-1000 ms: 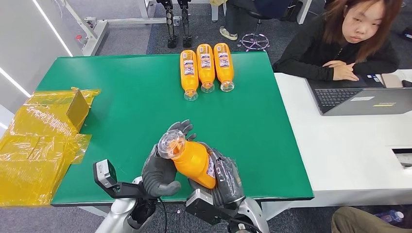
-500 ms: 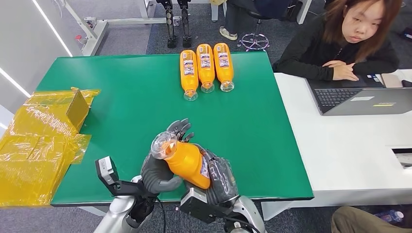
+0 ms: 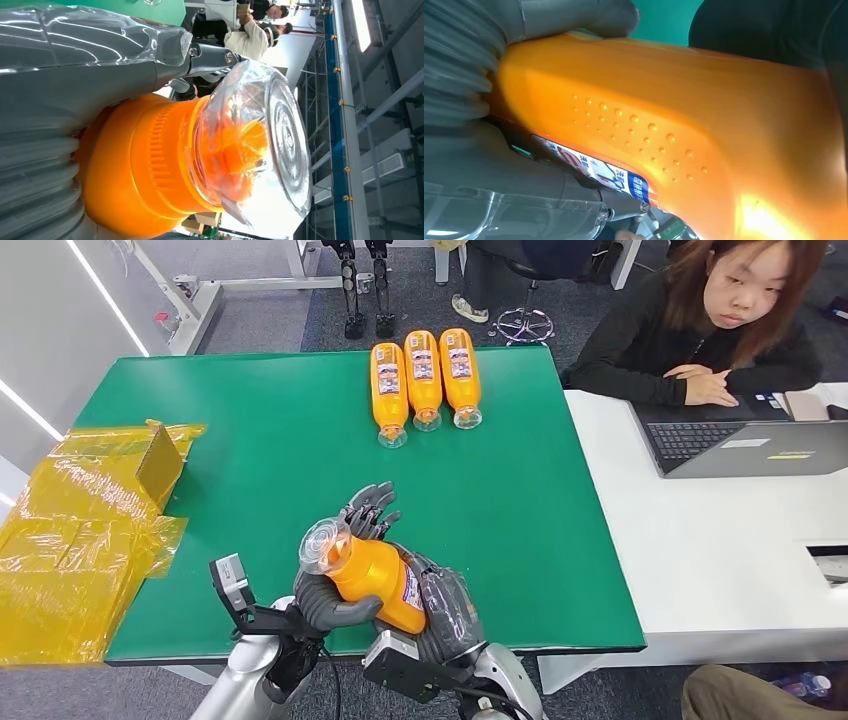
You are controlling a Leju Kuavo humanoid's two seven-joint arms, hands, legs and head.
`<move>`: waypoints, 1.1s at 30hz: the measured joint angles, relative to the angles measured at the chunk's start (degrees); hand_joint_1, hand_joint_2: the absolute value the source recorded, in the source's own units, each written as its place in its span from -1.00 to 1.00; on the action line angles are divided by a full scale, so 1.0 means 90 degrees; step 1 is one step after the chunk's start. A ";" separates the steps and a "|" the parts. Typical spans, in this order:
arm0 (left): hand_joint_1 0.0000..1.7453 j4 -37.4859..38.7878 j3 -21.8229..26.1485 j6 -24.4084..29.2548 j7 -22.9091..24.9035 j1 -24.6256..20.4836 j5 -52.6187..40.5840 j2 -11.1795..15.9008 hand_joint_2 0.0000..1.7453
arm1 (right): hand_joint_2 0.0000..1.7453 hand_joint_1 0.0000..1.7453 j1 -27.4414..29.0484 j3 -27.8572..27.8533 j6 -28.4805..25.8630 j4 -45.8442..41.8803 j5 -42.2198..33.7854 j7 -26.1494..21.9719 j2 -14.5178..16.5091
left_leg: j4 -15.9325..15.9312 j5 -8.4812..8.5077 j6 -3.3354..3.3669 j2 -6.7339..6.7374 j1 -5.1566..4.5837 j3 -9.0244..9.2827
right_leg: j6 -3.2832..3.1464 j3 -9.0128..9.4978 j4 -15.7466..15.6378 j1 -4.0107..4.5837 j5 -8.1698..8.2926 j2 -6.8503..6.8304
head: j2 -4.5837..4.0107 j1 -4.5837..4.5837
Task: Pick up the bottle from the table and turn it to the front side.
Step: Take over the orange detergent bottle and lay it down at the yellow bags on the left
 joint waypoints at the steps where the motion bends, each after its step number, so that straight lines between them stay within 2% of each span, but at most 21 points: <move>1: -1.00 0.0002 0.0001 0.0002 0.0001 -0.0001 -0.0002 -0.0002 1.00 | 1.00 1.00 0.0000 0.0000 0.0000 0.0001 0.0000 0.0000 0.0000 | 0.0000 0.0000 0.0000 0.0000 0.0000 0.0000 | 0.0000 0.0000 0.0000 0.0000 0.0000 0.0000 | 0.0000 -0.0001; 3: -1.00 0.0007 0.0004 0.0032 0.0009 -0.0006 -0.0028 -0.0005 1.00 | 1.00 1.00 -0.0001 -0.0001 0.0002 0.0005 -0.0001 0.0000 0.0000 | 0.0000 0.0000 0.0000 0.0000 0.0000 0.0000 | 0.0000 0.0000 0.0000 0.0000 0.0000 0.0000 | 0.0000 -0.0001; 4: -0.92 0.0012 0.0007 0.0064 0.0021 -0.0014 -0.0055 -0.0007 1.00 | 1.00 1.00 -0.0002 -0.0002 0.0004 0.0011 -0.0002 0.0000 0.0000 | 0.0000 0.0000 0.0000 0.0000 0.0000 0.0000 | 0.0000 0.0000 0.0000 0.0000 0.0000 0.0000 | 0.0000 -0.0001; 5: -0.50 0.0019 0.0014 0.0108 0.0039 -0.0027 -0.0082 -0.0009 1.00 | 1.00 1.00 -0.0003 -0.0005 0.0007 0.0019 -0.0004 0.0001 0.0000 | 0.0000 0.0000 0.0000 0.0000 0.0000 0.0000 | 0.0000 0.0000 0.0000 0.0000 0.0000 0.0000 | 0.0000 -0.0001; 7: 0.49 0.0040 0.0038 0.0191 0.0069 -0.0061 -0.0114 -0.0015 1.00 | 1.00 1.00 -0.0007 -0.0018 0.0015 0.0041 -0.0006 0.0002 0.0000 | 0.0000 0.0000 0.0000 0.0000 0.0000 0.0000 | 0.0000 0.0000 0.0000 0.0000 0.0000 0.0000 | 0.0000 -0.0001; 8: 0.90 0.0050 0.0057 0.0219 0.0078 -0.0077 -0.0116 -0.0017 1.00 | 1.00 1.00 -0.0010 -0.0028 0.0022 0.0055 -0.0008 0.0003 0.0000 | 0.0000 0.0000 0.0000 0.0000 0.0000 0.0000 | 0.0000 0.0000 0.0000 0.0000 0.0000 0.0000 | 0.0000 -0.0001; 9: 0.99 0.0059 0.0077 0.0236 0.0080 -0.0090 -0.0114 -0.0019 1.00 | 1.00 1.00 -0.0013 -0.0040 0.0033 0.0071 -0.0011 0.0004 0.0000 | 0.0000 0.0000 0.0000 0.0000 0.0000 0.0000 | 0.0000 0.0000 0.0000 0.0000 0.0000 0.0000 | 0.0000 -0.0001; 33: 1.00 0.0104 0.0271 0.0250 0.0186 -0.0099 -0.0237 -0.0137 1.00 | 1.00 1.00 -0.0105 -0.0129 0.0001 0.0387 -0.0207 -0.0107 0.0000 | 0.0000 0.0001 -0.0001 0.0000 0.0000 -0.0001 | 0.0000 -0.0001 0.0000 0.0000 0.0000 0.0000 | 0.0000 -0.0001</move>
